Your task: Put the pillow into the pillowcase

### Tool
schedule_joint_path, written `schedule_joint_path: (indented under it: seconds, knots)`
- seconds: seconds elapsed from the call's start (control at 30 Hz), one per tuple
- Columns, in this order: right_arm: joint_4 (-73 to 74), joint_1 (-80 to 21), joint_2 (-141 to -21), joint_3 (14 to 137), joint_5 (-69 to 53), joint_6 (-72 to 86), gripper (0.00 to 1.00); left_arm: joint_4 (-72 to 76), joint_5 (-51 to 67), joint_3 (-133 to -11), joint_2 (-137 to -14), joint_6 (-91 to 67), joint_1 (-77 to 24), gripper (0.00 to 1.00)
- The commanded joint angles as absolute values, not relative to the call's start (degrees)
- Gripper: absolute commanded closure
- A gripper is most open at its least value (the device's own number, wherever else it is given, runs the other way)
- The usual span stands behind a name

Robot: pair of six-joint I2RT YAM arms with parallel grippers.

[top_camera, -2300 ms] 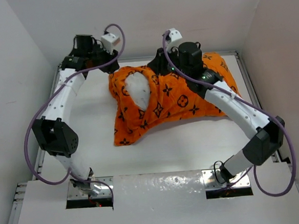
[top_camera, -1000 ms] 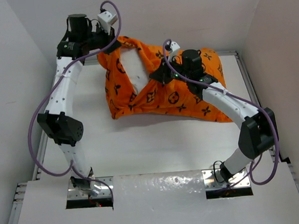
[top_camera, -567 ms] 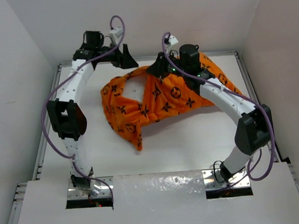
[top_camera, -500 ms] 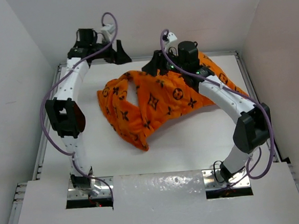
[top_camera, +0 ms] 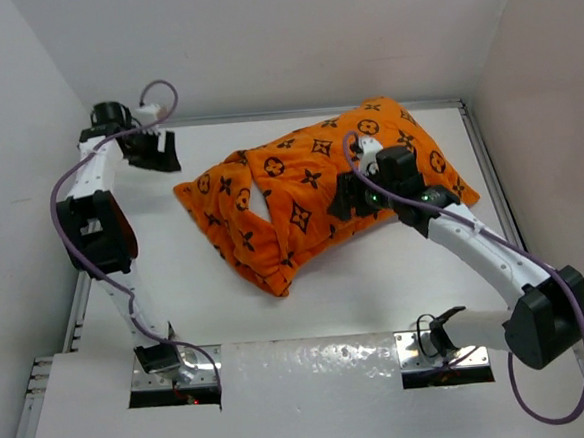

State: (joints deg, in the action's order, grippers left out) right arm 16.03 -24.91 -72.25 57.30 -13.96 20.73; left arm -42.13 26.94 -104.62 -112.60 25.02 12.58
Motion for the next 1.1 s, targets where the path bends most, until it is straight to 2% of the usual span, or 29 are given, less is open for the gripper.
schedule_joint_path:
  seconds: [0.0, 0.03, 0.13, 0.17, 0.37, 0.43, 0.47, 0.5, 0.53, 0.57, 0.6, 0.63, 0.67, 0.7, 0.8, 0.9, 0.93, 1.0, 1.07]
  knots:
    - [18.9, -25.4, -70.6, 50.0, -11.7, 24.5, 0.32, -52.7, 31.0, -99.8, -117.3, 38.5, 11.6, 0.21]
    - [18.5, -25.3, -70.2, 48.9, -13.4, 25.3, 0.21, -51.1, 30.2, -97.1, -117.9, 37.9, 11.6, 0.17]
    - [17.0, -25.7, -69.3, 44.7, -15.9, 27.9, 0.04, -43.5, 29.9, -92.7, -118.3, 36.7, 11.4, 0.05]
    - [15.9, -25.6, -68.9, 43.3, -15.7, 28.8, 0.02, -41.8, 30.1, -90.5, -118.2, 35.2, 11.2, 0.0]
    - [2.2, -22.7, -68.4, 33.7, -12.3, 37.3, 0.01, -33.6, 31.5, -86.2, -118.4, 30.5, 8.5, 0.02]
    - [-4.6, -20.7, -70.0, 31.8, -11.6, 39.7, 0.01, -32.0, 28.0, -85.6, -119.7, 28.8, 8.3, 0.18]
    - [-6.7, -20.2, -72.6, 31.9, -11.4, 40.2, 0.01, -32.3, 27.3, -85.5, -121.0, 28.6, 8.4, 0.37]
    - [-8.8, -19.2, -74.2, 32.9, -11.7, 40.6, 0.01, -32.4, 26.9, -85.6, -121.6, 28.4, 8.6, 0.46]
    - [-13.6, -18.6, -77.3, 33.7, -12.6, 40.5, 0.06, -32.9, 27.1, -85.4, -122.0, 27.8, 9.0, 0.76]
    - [-16.2, -18.2, -79.0, 35.9, -13.4, 40.2, 0.13, -33.0, 27.9, -85.4, -121.7, 27.3, 9.1, 0.99]
    - [-20.7, -17.8, -80.8, 37.8, -14.6, 39.5, 0.24, -32.9, 28.8, -85.3, -121.2, 26.3, 9.7, 1.0]
    - [-21.4, -17.2, -82.8, 40.2, -15.5, 39.4, 0.46, -33.1, 30.0, -85.7, -120.5, 25.1, 10.1, 1.0]
    - [-20.4, -16.4, -86.7, 47.8, -16.4, 39.2, 0.92, -33.5, 31.5, -86.5, -118.1, 24.4, 10.8, 1.0]
    - [-16.3, -16.3, -88.3, 52.8, -16.6, 36.9, 1.0, -34.7, 34.3, -87.6, -116.6, 23.7, 12.3, 1.0]
    - [-7.8, -16.2, -91.8, 72.4, -17.2, 32.7, 1.0, -37.9, 39.1, -97.9, -110.3, 20.5, 16.3, 1.0]
    - [-7.5, -16.1, -89.3, 85.6, -18.1, 32.7, 1.0, -38.7, 42.5, -113.7, -105.1, 15.9, 20.4, 1.0]
    - [-6.3, -15.8, -88.6, 91.3, -18.5, 32.3, 1.0, -39.5, 43.1, -124.4, -105.1, 13.6, 21.7, 1.0]
    - [-3.3, -15.7, -87.2, 96.1, -17.2, 30.2, 1.0, -42.8, 44.9, -141.9, -106.6, 10.0, 22.4, 1.0]
    - [2.1, -15.5, -86.6, 98.5, -14.4, 26.7, 1.0, -38.8, 47.7, -146.1, -105.8, 7.0, 22.5, 1.0]
